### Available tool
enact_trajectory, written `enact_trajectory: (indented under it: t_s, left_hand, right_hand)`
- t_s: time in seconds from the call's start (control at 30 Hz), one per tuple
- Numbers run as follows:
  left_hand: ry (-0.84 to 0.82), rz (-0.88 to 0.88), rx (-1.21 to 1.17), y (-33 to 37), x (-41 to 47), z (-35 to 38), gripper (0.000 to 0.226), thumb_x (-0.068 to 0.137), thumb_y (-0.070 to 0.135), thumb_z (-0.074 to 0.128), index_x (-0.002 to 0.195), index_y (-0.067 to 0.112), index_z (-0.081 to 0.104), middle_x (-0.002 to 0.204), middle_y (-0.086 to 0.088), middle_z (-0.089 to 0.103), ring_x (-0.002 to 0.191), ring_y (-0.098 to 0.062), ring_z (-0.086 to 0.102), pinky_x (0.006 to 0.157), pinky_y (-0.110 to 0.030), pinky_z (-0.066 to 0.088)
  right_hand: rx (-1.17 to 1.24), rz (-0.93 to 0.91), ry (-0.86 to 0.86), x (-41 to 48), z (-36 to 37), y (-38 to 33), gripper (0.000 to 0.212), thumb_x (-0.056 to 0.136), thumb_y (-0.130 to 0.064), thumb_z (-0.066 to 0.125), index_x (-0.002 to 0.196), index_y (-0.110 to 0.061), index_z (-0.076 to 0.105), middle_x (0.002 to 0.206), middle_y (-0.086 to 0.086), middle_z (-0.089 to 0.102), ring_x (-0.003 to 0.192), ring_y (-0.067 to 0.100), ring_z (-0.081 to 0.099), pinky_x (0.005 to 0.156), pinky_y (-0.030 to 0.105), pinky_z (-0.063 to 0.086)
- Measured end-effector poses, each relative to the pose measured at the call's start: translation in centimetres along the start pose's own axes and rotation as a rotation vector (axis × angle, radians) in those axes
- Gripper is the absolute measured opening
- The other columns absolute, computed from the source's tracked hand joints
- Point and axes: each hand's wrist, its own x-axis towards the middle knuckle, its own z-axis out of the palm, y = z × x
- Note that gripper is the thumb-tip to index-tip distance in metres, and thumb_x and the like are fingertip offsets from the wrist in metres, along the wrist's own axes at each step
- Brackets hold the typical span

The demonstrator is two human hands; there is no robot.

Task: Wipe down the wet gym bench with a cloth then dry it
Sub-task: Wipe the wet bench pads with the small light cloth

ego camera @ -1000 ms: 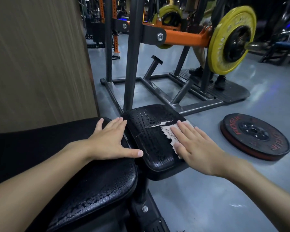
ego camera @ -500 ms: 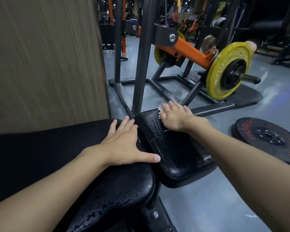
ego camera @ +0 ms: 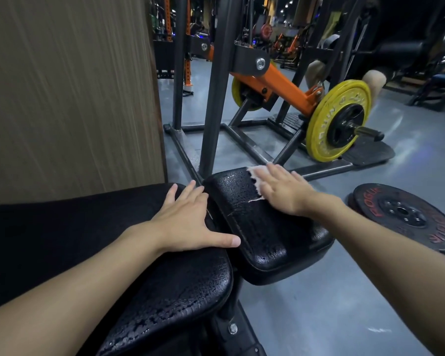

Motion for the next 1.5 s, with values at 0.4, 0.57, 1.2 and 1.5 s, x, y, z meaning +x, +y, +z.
enact_trajectory:
  t_s: [0.4, 0.57, 1.2, 1.5]
  left_hand:
    - [0.004, -0.021, -0.131, -0.1, -0.2, -0.5, 0.107, 0.067, 0.07, 0.036, 0.156, 0.013, 0.017, 0.165, 0.0, 0.007, 0.149, -0.005, -0.009, 0.12, -0.039, -0.012]
    - [-0.002, -0.004, -0.149, -0.1, -0.4, -0.5, 0.09, 0.075, 0.053, 0.028, 0.156, 0.016, 0.017, 0.165, 0.003, 0.005, 0.148, -0.003, -0.009, 0.12, -0.037, -0.014]
    - [0.152, -0.057, -0.263, 0.3, -0.7, -1.0, 0.072, 0.096, 0.024, 0.049, 0.156, 0.009, 0.012, 0.165, -0.003, 0.005, 0.151, -0.016, -0.008, 0.12, -0.031, -0.003]
    - [0.2, -0.1, -0.402, -0.2, -0.2, -0.8, 0.071, 0.093, 0.0, 0.038, 0.156, 0.01, 0.007, 0.165, -0.004, 0.001, 0.15, -0.011, -0.005, 0.107, -0.015, -0.003]
  right_hand:
    - [-0.113, -0.273, 0.074, -8.9, 2.0, -6.6, 0.06, 0.097, -0.048, 0.005, 0.156, -0.038, 0.005, 0.167, 0.001, -0.002, 0.152, 0.019, -0.007, 0.122, 0.043, -0.001]
    - [-0.083, -0.13, 0.046, -9.9, 1.5, -1.2, 0.066, 0.092, -0.05, -0.003, 0.157, -0.038, 0.0, 0.167, -0.002, -0.005, 0.152, 0.015, -0.008, 0.122, 0.037, -0.003]
    - [0.004, 0.068, 0.077, -4.7, 1.0, -0.3, 0.049, 0.103, -0.041, 0.021, 0.152, -0.035, 0.019, 0.163, 0.001, 0.011, 0.151, 0.017, 0.002, 0.121, 0.044, 0.0]
    - [-0.057, -0.226, 0.048, 2.4, 1.2, -10.3, 0.049, 0.097, -0.043, 0.026, 0.145, -0.034, 0.036, 0.154, -0.001, 0.031, 0.146, 0.023, 0.016, 0.118, 0.048, 0.013]
